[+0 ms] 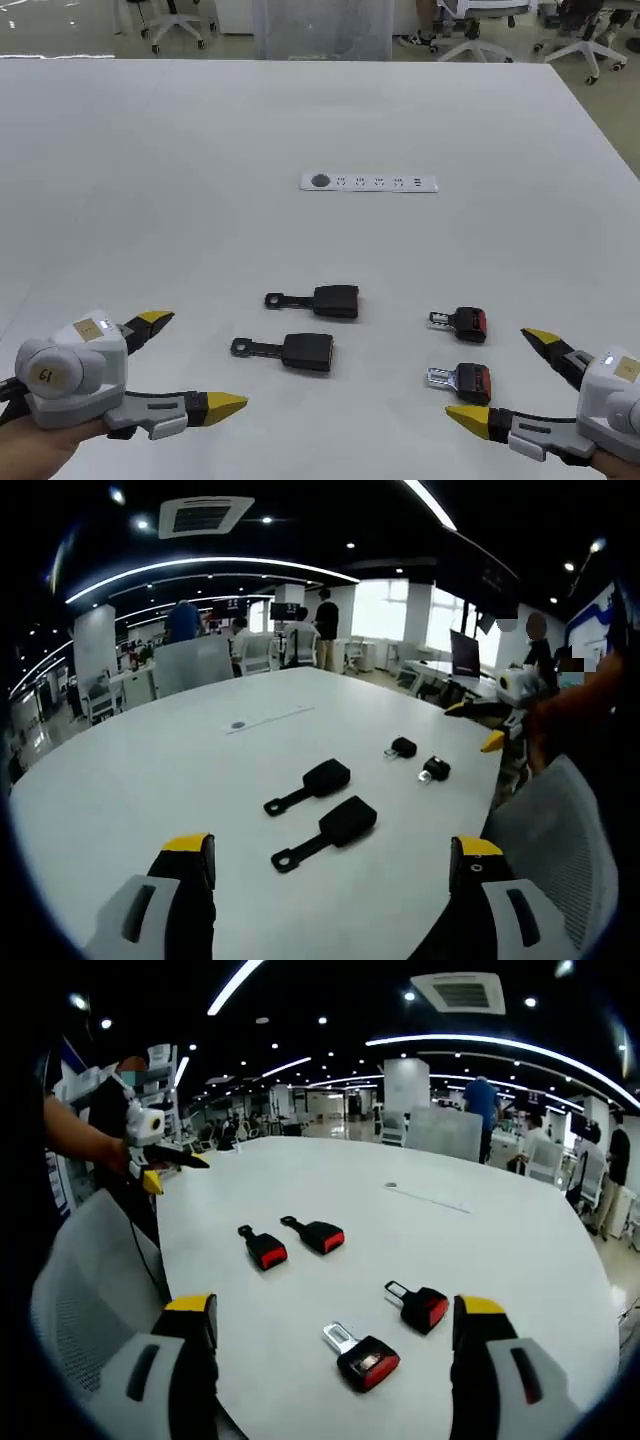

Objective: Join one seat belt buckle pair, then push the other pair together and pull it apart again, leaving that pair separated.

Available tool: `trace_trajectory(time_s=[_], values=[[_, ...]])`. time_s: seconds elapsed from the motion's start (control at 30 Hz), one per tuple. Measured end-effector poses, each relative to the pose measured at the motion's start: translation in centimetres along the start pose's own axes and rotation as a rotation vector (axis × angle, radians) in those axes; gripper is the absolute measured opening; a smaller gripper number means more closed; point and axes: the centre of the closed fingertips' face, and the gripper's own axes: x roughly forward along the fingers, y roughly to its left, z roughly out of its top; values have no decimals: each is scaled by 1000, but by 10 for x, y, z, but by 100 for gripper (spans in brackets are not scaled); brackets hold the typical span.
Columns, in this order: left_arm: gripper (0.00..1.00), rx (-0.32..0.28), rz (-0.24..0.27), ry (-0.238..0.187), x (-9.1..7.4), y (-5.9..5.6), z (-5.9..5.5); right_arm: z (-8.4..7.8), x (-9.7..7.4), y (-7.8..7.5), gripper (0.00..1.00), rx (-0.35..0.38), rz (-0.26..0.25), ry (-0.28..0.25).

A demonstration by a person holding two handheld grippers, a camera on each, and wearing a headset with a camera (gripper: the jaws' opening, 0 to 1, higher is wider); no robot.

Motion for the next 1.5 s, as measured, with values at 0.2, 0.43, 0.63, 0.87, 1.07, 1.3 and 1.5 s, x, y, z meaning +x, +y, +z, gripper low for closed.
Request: trace_trajectory(time_s=[0.2, 0.43, 0.63, 0.87, 1.07, 1.3, 1.5], values=[[99, 1, 0, -8, 1, -1, 2, 2, -1, 0, 100, -9, 1, 1], [100, -6, 4, -16, -1, -1, 2, 4, 0, 1, 100, -18, 1, 2], [100, -6, 5, -15, -2, -2, 3, 3, 1, 4, 100, -21, 5, 8], [100, -2, 7, -21, -5, -6, 8, 4, 0, 5, 99, -18, 7, 9], [100, 1, 6, -18, -6, -9, 9, 3, 0, 4, 99, -21, 5, 9], [100, 1, 8, -18, -7, -9, 10, 3, -1, 4, 99, -22, 4, 9], [100, 3, 9, -19, -7, -9, 9, 3, -1, 3, 99, -23, 2, 10]])
